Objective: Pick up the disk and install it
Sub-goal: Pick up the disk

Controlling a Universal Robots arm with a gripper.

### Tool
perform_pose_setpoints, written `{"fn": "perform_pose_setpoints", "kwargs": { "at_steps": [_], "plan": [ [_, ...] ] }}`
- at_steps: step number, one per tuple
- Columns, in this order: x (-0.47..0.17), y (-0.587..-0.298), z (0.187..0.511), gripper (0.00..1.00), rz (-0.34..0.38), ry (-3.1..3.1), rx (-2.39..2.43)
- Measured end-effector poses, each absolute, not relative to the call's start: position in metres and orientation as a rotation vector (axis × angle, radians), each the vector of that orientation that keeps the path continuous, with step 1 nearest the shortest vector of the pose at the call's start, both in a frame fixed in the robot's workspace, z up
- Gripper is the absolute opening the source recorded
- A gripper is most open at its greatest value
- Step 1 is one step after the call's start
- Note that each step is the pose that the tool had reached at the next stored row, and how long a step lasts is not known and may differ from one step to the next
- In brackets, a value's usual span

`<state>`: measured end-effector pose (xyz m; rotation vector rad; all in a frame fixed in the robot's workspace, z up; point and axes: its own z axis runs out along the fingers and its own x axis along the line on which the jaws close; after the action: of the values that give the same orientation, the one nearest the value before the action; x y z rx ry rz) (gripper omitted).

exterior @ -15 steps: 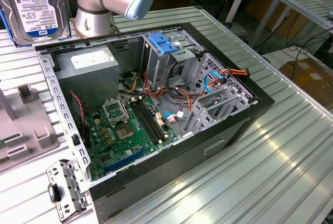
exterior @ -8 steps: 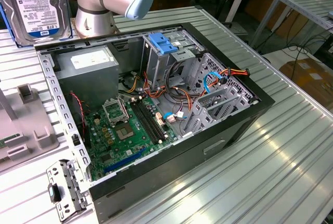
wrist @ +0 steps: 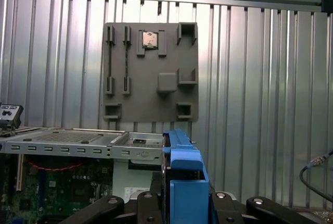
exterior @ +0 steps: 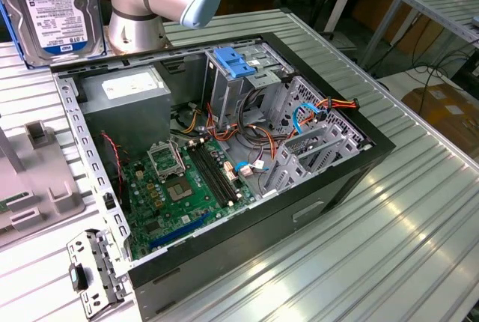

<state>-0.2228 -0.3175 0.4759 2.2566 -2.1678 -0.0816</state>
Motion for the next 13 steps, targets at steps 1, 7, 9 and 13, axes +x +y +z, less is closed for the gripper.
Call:
{"fn": "perform_pose_setpoints", "kwargs": {
  "at_steps": [1, 7, 9, 13],
  "plan": [
    [-0.2225, -0.3178, 0.4758, 0.37, -0.082, -2.168, 2.257],
    [-0.2204, -0.3197, 0.4755, 0.37, -0.082, -2.168, 2.257],
    [-0.2198, -0.3202, 0.4754, 0.37, -0.082, -2.168, 2.257],
    [-0.2187, -0.3211, 0.4753, 0.37, -0.082, -2.168, 2.257]
  ]
}}
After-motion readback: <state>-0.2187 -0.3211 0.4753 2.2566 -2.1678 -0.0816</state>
